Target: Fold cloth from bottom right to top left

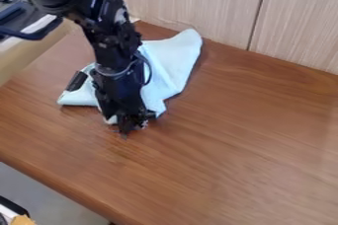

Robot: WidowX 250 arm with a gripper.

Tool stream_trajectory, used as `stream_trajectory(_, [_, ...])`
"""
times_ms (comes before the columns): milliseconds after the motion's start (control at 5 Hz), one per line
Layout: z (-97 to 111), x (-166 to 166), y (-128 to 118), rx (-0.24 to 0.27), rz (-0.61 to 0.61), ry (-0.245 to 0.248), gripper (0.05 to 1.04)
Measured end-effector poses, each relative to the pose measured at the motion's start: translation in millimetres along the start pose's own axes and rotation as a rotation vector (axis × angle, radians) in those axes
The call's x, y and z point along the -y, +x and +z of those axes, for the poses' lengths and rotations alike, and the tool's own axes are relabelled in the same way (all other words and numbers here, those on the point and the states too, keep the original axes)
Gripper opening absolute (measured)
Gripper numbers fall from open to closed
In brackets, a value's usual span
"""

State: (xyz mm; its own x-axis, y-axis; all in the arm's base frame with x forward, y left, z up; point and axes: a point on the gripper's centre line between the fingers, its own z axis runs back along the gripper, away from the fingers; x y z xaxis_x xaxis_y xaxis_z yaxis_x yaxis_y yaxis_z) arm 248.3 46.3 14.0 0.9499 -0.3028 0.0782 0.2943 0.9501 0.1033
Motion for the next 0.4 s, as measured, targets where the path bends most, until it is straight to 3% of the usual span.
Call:
stream_trajectory(200, [2.0, 1.9, 0.8, 0.015, -0.003, -0.033, 0.201])
stream_trajectory(400, [9.5, 11.4, -3.2, 0.014, -0.026, -0.074, 0.090])
